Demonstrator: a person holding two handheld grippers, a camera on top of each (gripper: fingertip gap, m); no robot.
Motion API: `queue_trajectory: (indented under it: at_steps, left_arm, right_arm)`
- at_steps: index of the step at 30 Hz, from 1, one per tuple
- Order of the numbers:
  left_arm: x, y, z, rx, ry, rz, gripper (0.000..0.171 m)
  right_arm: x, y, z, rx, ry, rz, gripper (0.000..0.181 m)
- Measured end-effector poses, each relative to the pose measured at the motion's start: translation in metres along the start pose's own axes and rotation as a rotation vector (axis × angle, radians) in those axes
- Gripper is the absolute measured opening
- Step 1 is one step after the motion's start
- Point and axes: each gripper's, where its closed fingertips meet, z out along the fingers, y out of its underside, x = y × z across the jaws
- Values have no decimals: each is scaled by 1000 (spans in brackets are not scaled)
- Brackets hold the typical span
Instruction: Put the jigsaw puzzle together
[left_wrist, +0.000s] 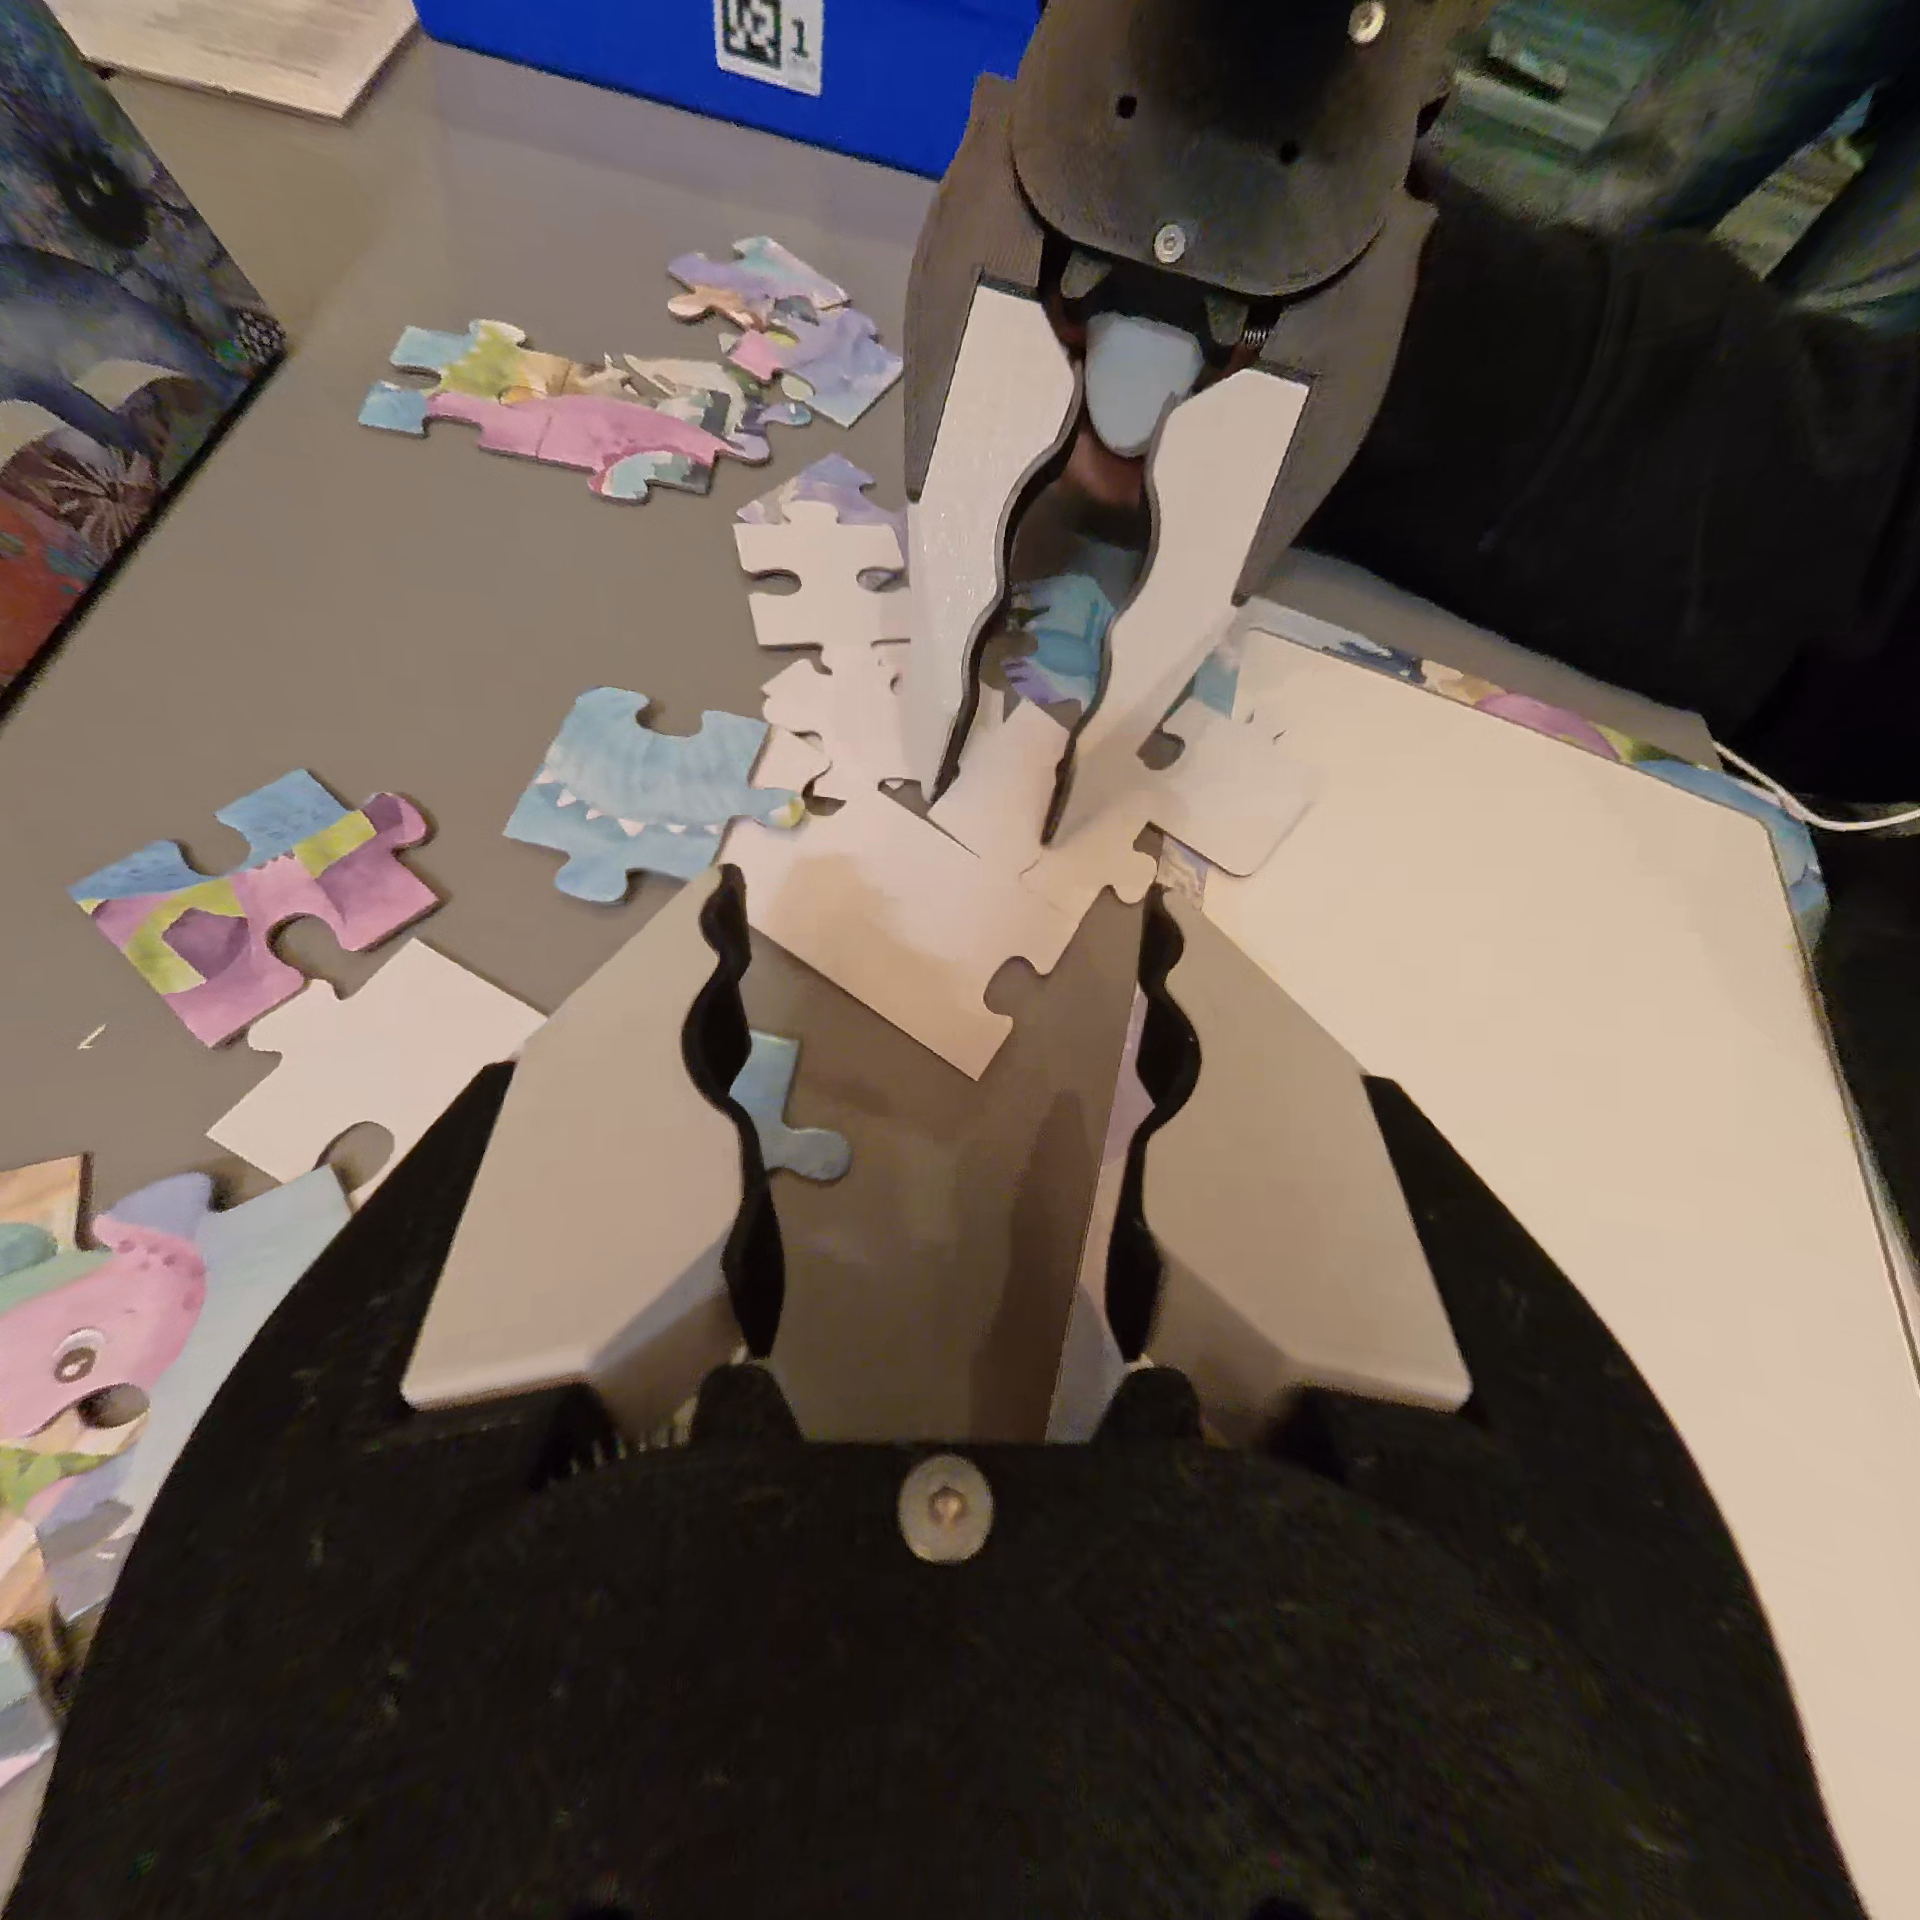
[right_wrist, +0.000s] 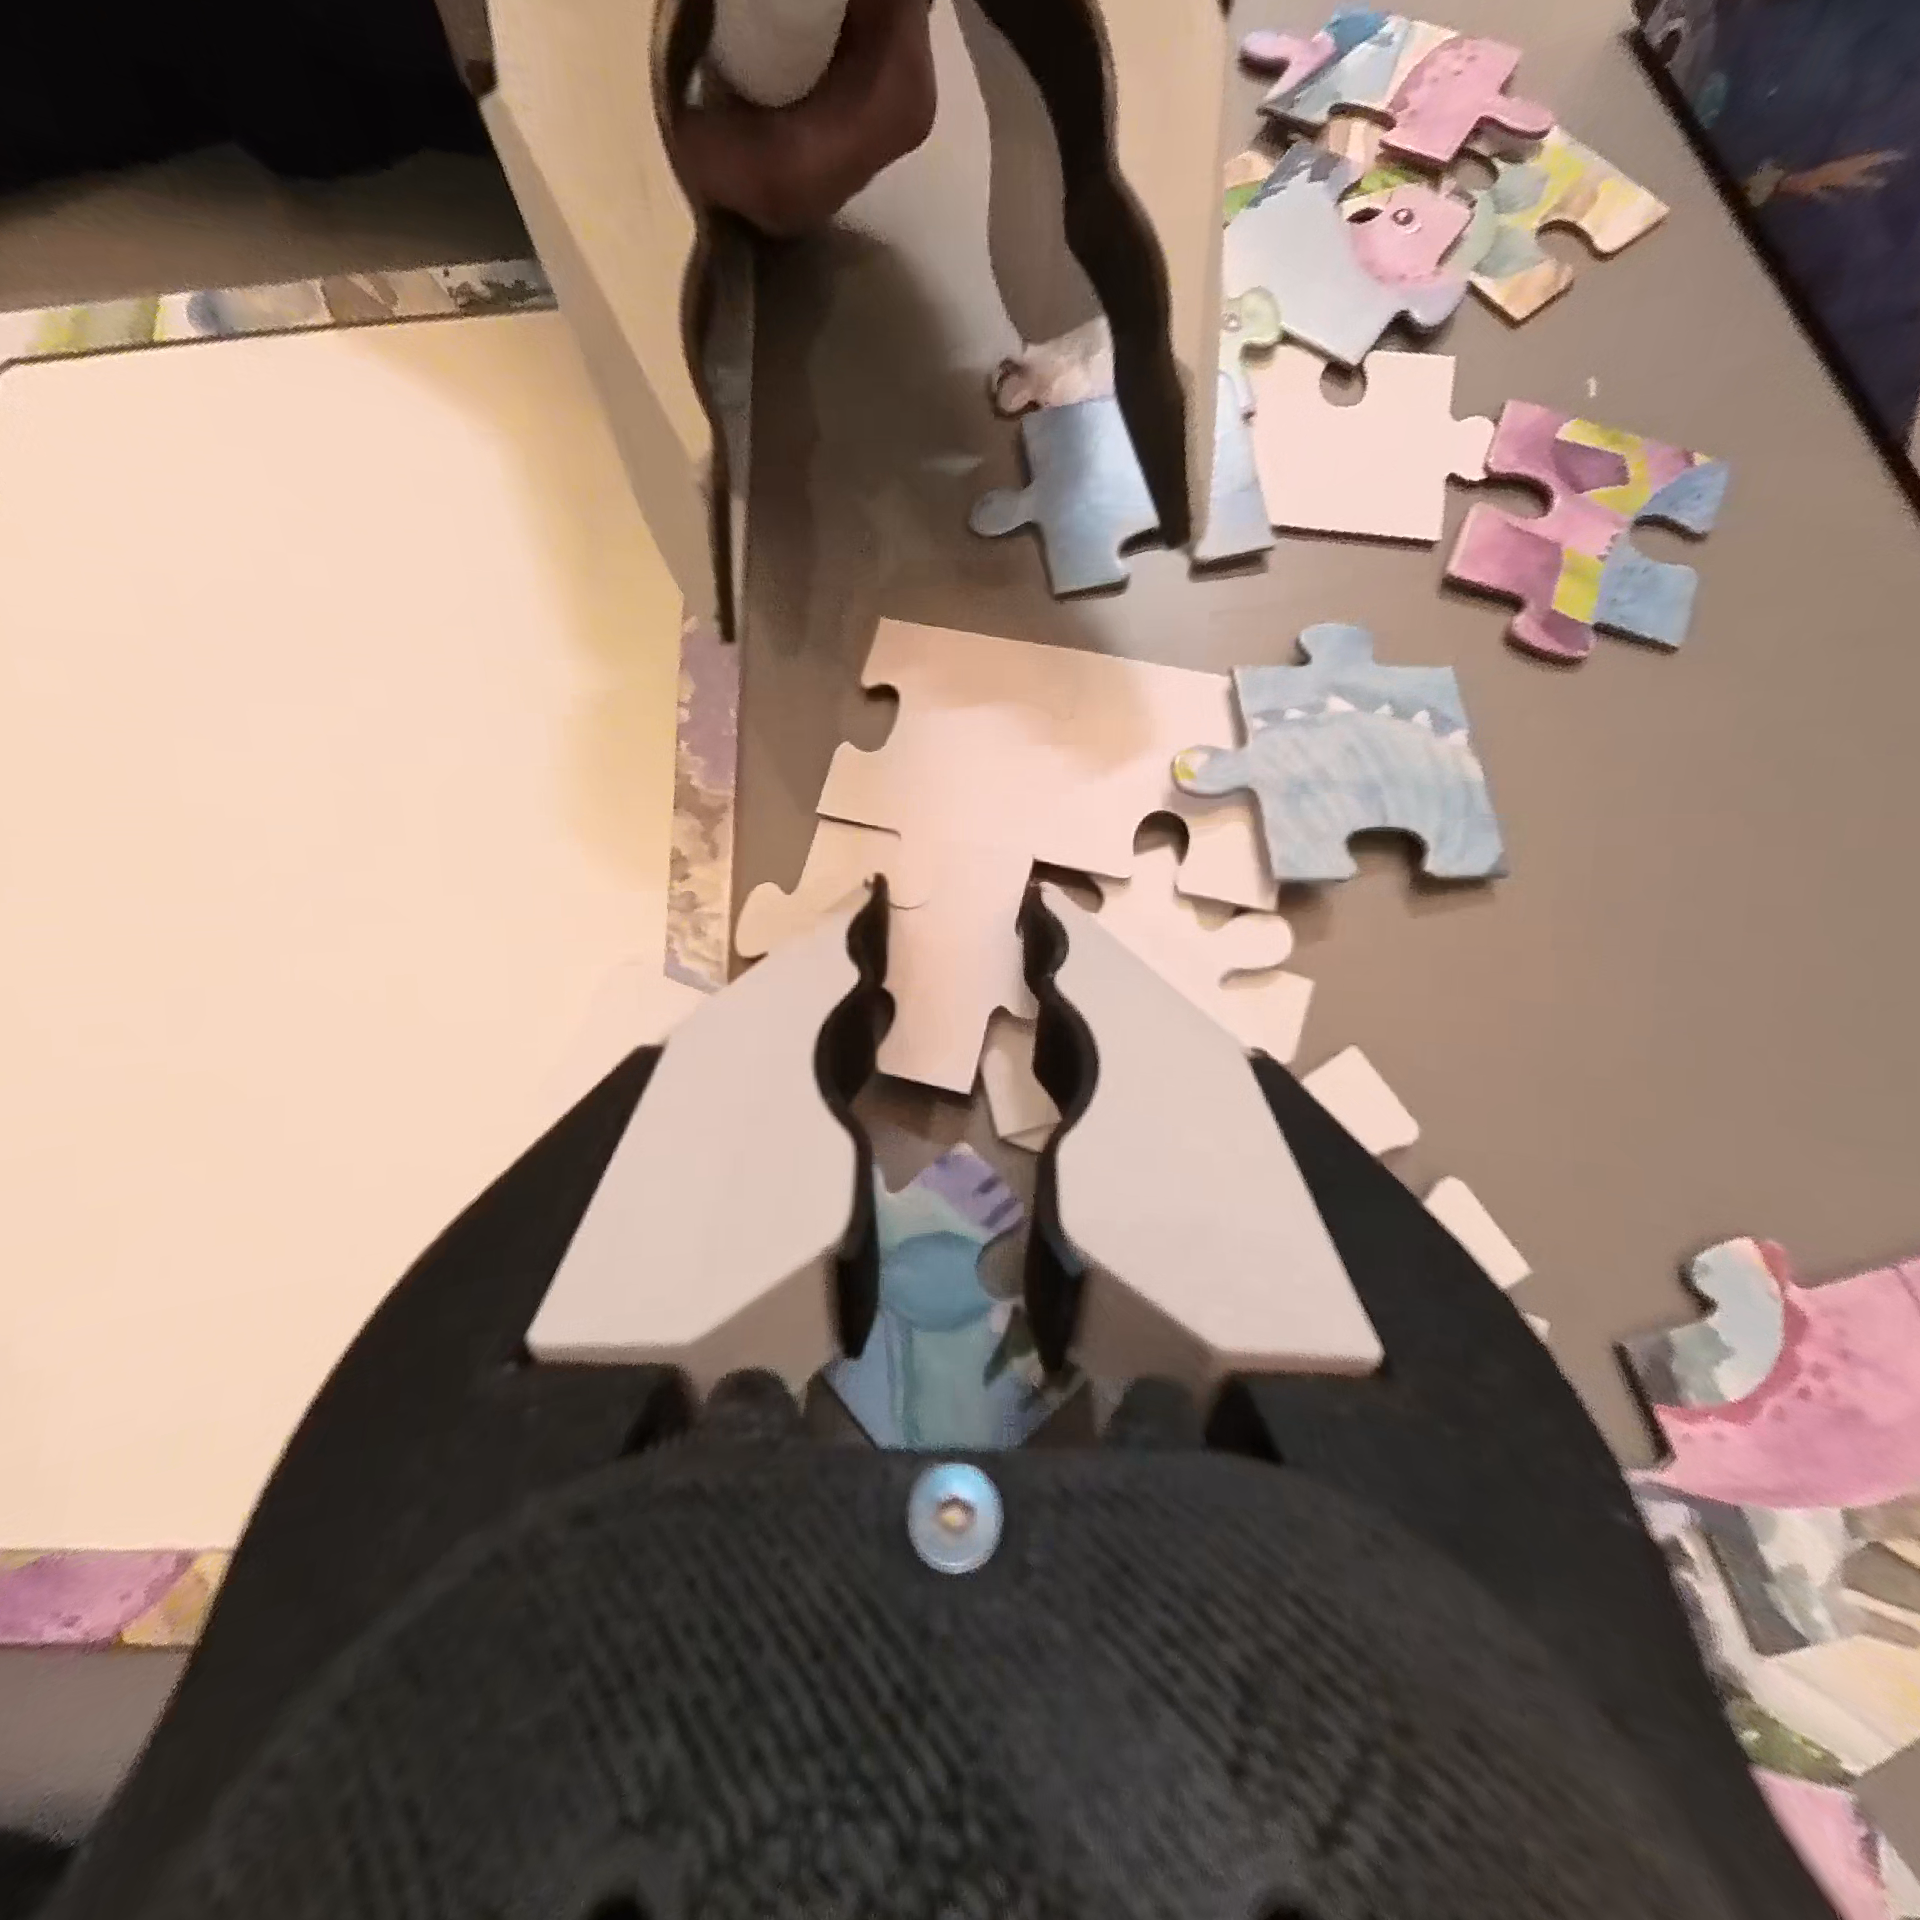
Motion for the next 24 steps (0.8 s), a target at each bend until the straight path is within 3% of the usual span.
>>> queue_trajectory:
  at_steps: [6, 7, 8, 12, 17, 21, 24]
  left_arm:
    - [-7, -3, -2, 22, -30, -21, 77]
    - [-9, -4, -4, 34, -37, -38, 77]
    - [-12, -6, -5, 49, -38, -65, 77]
    - [-7, -16, -13, 130, 54, -149, 81]
    - [0, -9, -5, 70, 56, -99, 81]
    - [1, -2, 2, 6, 16, -52, 80]
    - [2, 1, 5, -26, -9, -15, 75]
  right_arm:
    - [5, -10, -8, 65, 17, 17, 23]
    - [5, -14, -11, 86, 27, 8, 20]
    - [6, -20, -15, 114, 40, -9, 5]
    - [5, -35, -26, 198, 58, -24, 1]
    - [7, -39, -27, 207, 87, -28, 0]
    - [34, -35, -47, 220, 223, 33, 0]
    - [68, -12, -66, 180, 350, 176, 0]
